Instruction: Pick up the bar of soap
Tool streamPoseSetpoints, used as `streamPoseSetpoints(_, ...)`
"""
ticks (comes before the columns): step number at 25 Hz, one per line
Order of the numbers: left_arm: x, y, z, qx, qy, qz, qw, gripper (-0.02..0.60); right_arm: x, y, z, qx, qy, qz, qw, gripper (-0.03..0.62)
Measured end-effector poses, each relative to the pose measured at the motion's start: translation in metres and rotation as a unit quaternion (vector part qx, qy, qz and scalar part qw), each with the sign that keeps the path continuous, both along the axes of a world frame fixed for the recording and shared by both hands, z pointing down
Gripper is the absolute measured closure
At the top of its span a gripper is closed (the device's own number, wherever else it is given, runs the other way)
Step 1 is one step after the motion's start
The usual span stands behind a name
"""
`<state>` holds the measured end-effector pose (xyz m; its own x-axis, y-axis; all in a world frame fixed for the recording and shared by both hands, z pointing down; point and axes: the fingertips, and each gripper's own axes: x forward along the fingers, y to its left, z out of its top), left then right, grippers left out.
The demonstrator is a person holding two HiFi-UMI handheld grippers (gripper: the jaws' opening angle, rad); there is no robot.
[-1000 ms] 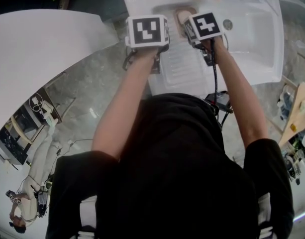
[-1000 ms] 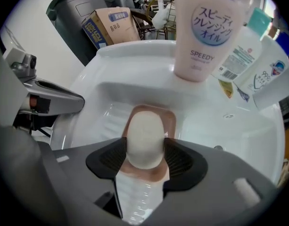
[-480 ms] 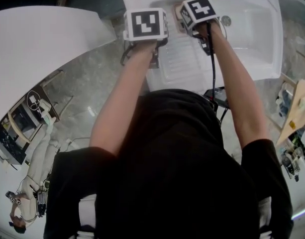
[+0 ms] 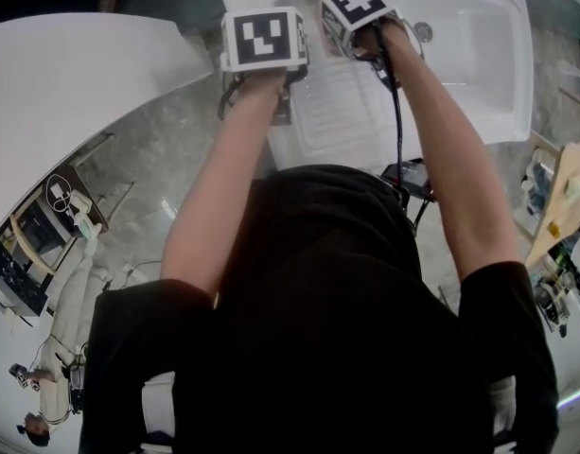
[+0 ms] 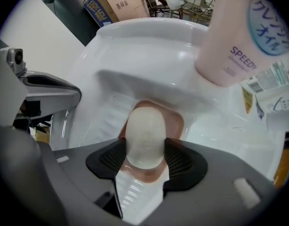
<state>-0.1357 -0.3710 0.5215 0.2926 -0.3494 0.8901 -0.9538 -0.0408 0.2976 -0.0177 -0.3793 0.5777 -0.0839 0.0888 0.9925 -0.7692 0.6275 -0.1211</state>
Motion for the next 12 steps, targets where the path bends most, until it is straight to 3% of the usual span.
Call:
streamPoseSetpoints(6, -0.001, -0.003, 0.002, 0.002, -0.009, -0.001, 1.0000, 0.583, 0.005, 0.004, -0.009, -0.031, 0.032, -0.003, 0.999, 0.321)
streamPoseSetpoints(12, -0.003, -0.005, -0.001, 0.006, 0.001, -0.007, 1.0000, 0.583, 0.002, 0.001, -0.005, 0.012, 0.040, -0.017, 0.999, 0.318)
